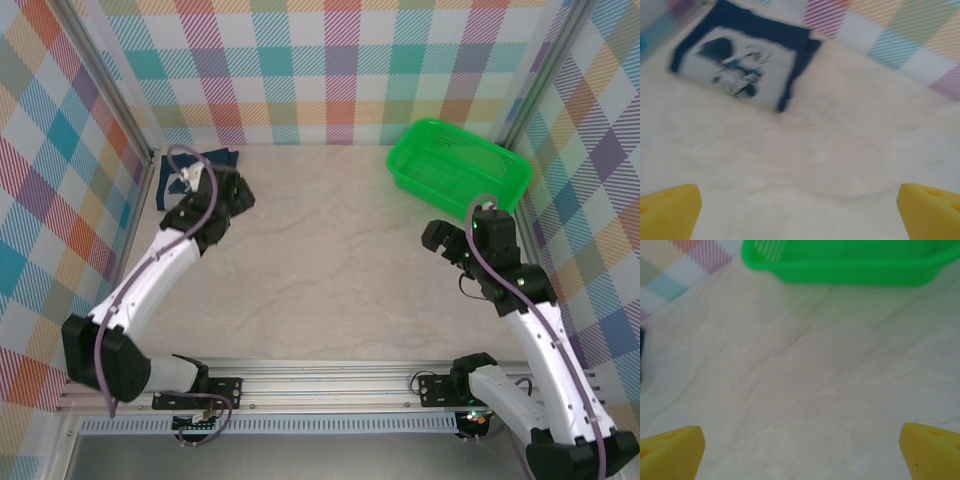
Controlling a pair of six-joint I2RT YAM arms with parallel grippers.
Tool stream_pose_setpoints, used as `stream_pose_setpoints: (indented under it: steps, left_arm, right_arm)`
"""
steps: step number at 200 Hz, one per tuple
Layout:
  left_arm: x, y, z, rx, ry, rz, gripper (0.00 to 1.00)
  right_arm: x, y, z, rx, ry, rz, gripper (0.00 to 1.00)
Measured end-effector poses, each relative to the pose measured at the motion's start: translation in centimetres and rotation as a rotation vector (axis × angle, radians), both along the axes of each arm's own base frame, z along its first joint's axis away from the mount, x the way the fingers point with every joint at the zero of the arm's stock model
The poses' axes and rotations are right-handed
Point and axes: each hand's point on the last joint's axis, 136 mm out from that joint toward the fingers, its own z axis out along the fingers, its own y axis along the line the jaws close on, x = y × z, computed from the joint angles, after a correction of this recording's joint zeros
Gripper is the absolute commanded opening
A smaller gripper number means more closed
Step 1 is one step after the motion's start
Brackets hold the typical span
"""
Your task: Fold and stack the t-shirts
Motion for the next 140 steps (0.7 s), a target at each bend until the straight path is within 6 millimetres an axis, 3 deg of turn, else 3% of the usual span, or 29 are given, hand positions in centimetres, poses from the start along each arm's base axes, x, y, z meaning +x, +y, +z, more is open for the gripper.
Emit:
stream_pose_setpoints:
  steps: [12, 28, 50, 72, 105, 140]
  left_arm:
    - [-2.6, 1.2, -1.8, 0.093, 0.007, 0.012, 1.0]
    - [-5.3, 2.9, -4.4, 0.217, 0.016, -0.019, 1.0]
    - [-7.1, 4.6, -9.1, 0.309, 0.062, -0.062, 1.0]
    - [-8.0, 5.6, -14.1, 0.337, 0.134, -0.096, 1.0]
    - [-5.3, 5.4, -17.4, 0.331, 0.167, -0.143, 1.0]
    - [-0.2, 5.9, -17.5, 0.282, 0.099, -0.142, 1.0]
  right_arm:
    - [0.1, -1.5, -1.4, -0.098, -0.034, -0.028, 1.0]
    - [0.1, -3.2, -5.0, -0.229, -0.032, -0.048, 1.0]
    - [0.1, -4.4, -10.8, -0.397, 0.0, -0.007, 1.0]
    - [0.4, -4.7, -14.9, -0.496, 0.042, 0.054, 1.0]
    - [3.2, -3.8, -17.3, -0.518, 0.055, 0.11, 1.0]
    - [7.2, -3.1, -17.9, -0.505, -0.01, 0.135, 1.0]
